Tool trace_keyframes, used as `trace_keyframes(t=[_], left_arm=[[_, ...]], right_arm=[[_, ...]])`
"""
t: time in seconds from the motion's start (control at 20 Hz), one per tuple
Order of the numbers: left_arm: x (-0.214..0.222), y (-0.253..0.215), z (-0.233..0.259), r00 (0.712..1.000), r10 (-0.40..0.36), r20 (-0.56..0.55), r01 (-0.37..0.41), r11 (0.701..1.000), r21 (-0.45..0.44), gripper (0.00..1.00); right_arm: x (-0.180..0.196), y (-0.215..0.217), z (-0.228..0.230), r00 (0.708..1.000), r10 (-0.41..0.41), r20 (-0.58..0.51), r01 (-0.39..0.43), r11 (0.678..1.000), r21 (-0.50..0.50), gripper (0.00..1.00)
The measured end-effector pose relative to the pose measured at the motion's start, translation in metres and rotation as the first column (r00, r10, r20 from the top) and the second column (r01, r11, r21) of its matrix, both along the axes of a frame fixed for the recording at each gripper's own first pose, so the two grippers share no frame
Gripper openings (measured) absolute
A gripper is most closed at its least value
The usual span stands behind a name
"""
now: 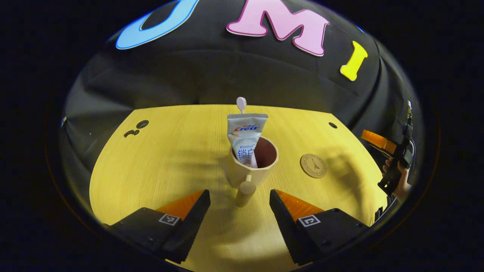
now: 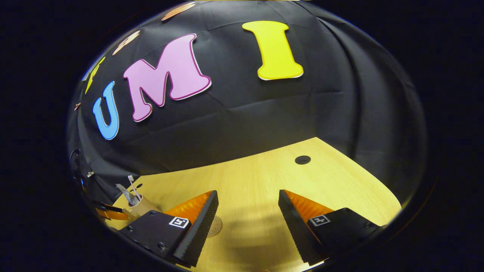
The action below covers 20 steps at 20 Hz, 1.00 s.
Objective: Put the toothbrush and toothpaste on the desktop into the cup, then pick up the cup and place it on the coaster on the desktop.
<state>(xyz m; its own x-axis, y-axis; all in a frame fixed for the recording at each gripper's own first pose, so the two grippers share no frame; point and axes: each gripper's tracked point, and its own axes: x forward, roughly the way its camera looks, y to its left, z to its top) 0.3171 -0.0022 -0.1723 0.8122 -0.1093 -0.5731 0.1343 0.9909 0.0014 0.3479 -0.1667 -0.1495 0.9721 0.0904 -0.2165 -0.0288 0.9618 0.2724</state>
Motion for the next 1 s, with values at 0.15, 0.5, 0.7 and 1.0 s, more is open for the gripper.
trace_keyframes(t=[0.15,0.5,0.7,1.0], left_arm=[[0.012,-0.002,-0.008,0.998,-0.017,-0.065,0.020,0.999,0.051,0.98],[0.034,-0.001,-0.028,0.970,0.006,-0.244,0.018,0.995,0.096,0.92],[0.035,-0.007,-0.033,0.959,-0.002,-0.282,0.029,0.995,0.091,0.70],[0.035,-0.011,-0.034,0.957,0.005,-0.290,0.039,0.989,0.145,0.35]], right_arm=[[-0.004,-0.017,-0.004,0.999,-0.044,-0.006,0.045,0.998,0.038,0.98],[-0.026,-0.052,-0.027,0.992,-0.110,-0.055,0.114,0.991,0.066,0.98],[-0.042,-0.070,-0.036,0.987,-0.138,-0.086,0.145,0.987,0.072,0.98],[-0.053,-0.073,-0.042,0.981,-0.152,-0.118,0.162,0.983,0.083,0.98]])
